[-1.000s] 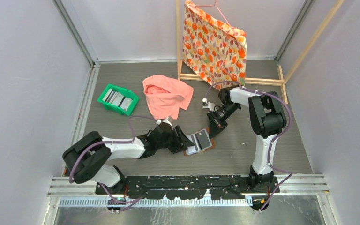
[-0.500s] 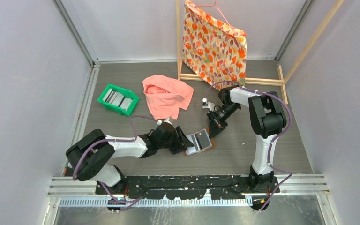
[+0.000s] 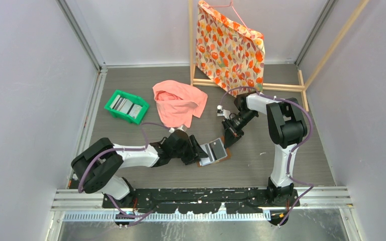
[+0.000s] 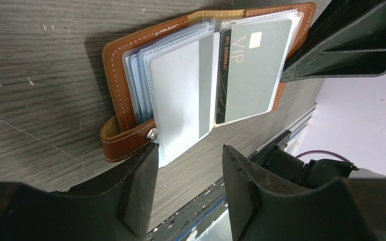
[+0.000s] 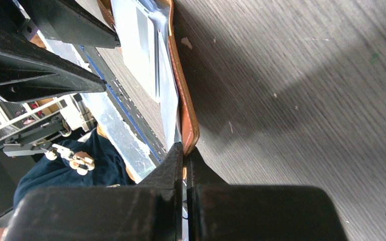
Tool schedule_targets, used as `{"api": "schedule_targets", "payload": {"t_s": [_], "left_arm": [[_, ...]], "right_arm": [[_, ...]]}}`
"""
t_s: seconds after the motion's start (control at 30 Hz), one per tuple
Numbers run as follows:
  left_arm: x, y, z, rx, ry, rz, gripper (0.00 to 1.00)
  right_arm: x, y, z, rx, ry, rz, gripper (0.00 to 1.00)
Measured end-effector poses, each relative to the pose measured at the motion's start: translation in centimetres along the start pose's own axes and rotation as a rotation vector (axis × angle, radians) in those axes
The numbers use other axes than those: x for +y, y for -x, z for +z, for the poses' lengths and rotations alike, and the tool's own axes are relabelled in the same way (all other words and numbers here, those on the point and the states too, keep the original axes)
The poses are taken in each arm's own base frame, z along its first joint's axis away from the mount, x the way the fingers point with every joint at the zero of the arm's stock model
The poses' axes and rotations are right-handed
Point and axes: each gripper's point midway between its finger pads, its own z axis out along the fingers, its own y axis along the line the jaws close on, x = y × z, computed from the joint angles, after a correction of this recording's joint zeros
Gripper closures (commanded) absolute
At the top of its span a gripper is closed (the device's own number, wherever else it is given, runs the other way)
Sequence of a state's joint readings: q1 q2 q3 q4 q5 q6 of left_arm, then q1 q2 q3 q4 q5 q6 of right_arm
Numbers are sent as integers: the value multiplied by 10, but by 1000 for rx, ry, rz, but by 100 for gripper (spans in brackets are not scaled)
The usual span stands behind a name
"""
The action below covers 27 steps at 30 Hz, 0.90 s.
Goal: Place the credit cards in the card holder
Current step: Turn over the card holder at the center of the board.
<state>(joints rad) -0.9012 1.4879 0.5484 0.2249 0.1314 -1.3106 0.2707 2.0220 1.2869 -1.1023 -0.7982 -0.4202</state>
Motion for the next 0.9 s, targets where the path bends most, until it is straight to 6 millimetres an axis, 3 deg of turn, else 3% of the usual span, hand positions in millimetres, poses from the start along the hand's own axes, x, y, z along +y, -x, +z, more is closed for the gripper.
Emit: {"api": "schedule_targets", "payload": {"t_s": [0.5, 0.9], "left_arm": [[2, -1, -1, 4, 11, 9, 49], [-12, 0, -1, 7, -39, 16, 50]], "right_arm": [[0, 0, 0, 0, 0, 0, 98], [0, 0, 0, 1, 0, 1, 98]]}}
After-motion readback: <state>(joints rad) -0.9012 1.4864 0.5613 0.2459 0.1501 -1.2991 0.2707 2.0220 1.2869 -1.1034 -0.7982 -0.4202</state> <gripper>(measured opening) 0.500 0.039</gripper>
